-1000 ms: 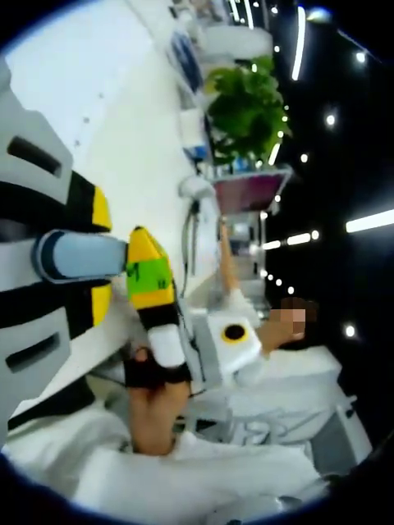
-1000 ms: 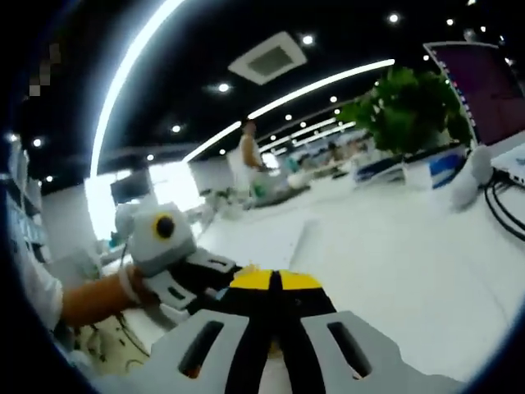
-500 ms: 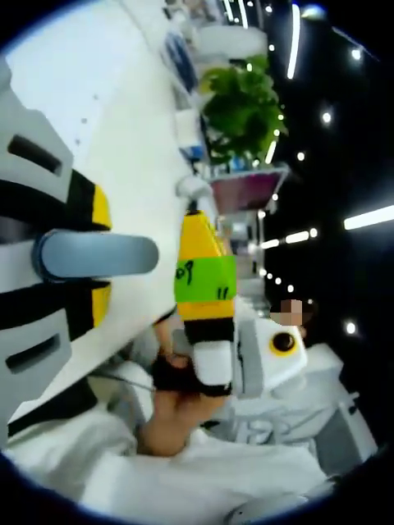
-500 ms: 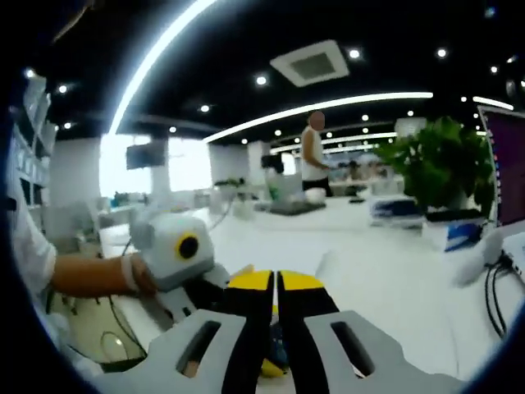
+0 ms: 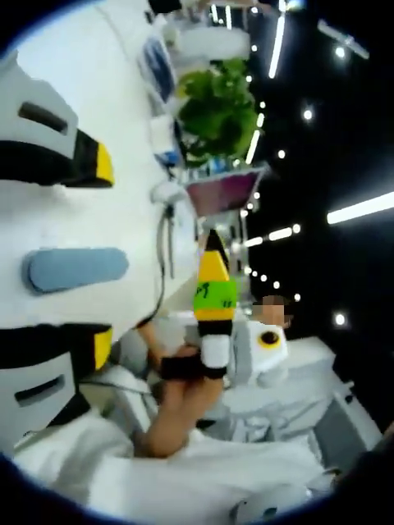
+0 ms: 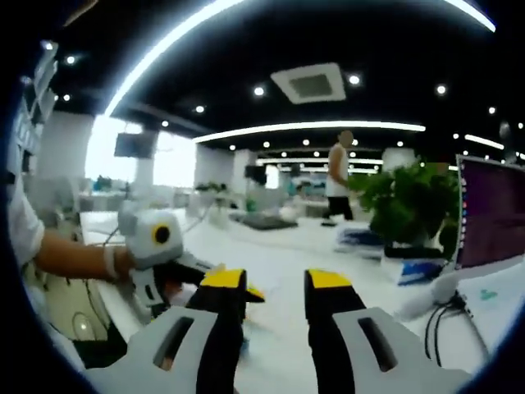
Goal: Pick up the paper insert the paper into the punch align the paper edges press the punch to punch holes
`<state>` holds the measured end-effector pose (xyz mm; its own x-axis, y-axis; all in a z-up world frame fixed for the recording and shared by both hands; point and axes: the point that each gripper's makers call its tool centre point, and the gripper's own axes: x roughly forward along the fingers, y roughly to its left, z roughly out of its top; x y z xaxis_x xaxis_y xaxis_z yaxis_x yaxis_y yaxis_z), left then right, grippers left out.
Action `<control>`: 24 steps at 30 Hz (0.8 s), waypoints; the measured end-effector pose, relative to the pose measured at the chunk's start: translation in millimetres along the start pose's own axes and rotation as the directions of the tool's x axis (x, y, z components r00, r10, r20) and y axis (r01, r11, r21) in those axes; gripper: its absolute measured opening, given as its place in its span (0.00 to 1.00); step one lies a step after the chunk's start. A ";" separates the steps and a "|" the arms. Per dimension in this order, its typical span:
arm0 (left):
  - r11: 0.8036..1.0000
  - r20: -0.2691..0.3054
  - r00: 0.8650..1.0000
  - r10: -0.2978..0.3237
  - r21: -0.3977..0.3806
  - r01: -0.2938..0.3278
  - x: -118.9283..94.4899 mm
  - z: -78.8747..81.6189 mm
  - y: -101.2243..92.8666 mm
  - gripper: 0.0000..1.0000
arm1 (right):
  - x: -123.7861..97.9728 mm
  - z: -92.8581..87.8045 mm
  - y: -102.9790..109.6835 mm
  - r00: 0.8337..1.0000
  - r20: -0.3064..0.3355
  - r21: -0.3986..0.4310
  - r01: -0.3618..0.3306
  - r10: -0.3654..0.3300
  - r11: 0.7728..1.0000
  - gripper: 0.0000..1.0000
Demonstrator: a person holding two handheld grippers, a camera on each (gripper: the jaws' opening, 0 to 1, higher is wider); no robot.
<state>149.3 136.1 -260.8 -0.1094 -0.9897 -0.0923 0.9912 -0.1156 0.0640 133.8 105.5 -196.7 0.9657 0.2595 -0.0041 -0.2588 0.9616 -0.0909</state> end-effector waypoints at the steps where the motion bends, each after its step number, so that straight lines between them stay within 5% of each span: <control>1: 1.000 0.007 1.000 0.004 -0.007 -0.004 -0.2 2.1 1.2 0.68 | -0.9 -0.3 -0.8 1.000 -0.005 -0.003 0.002 -0.002 1.000 0.33; 7: 0.995 0.126 0.988 0.092 0.031 -0.096 -31.9 62.5 29.9 0.71 | -9.8 -12.1 -10.9 0.995 -0.092 0.013 0.040 -0.039 0.999 0.41; 10: 0.991 0.138 0.982 0.129 0.028 -0.134 -58.7 70.7 41.6 0.71 | -10.8 -19.9 -10.4 0.992 -0.125 0.027 0.031 -0.027 0.999 0.41; 17: 0.971 -0.009 0.973 0.231 -0.051 -0.232 -117.9 4.9 68.2 0.68 | -11.6 -38.6 -7.4 0.980 -0.199 0.035 0.010 -0.003 0.999 0.42; 21: 0.975 -0.104 0.974 0.200 -0.072 -0.208 -129.8 -26.5 63.1 0.68 | -8.2 -45.3 -6.7 0.976 -0.219 0.031 0.005 0.002 0.999 0.42; 24: 0.977 -0.116 0.973 0.199 -0.059 -0.207 -132.4 -37.4 62.7 0.67 | -7.7 -49.8 -6.3 0.974 -0.225 0.035 -0.001 0.009 0.999 0.43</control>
<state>228.7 263.0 -281.7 0.0994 -0.9762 -0.1926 0.9950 0.0967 0.0231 129.0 93.0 -245.7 0.9431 0.2416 -0.2284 -0.2605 0.9639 -0.0558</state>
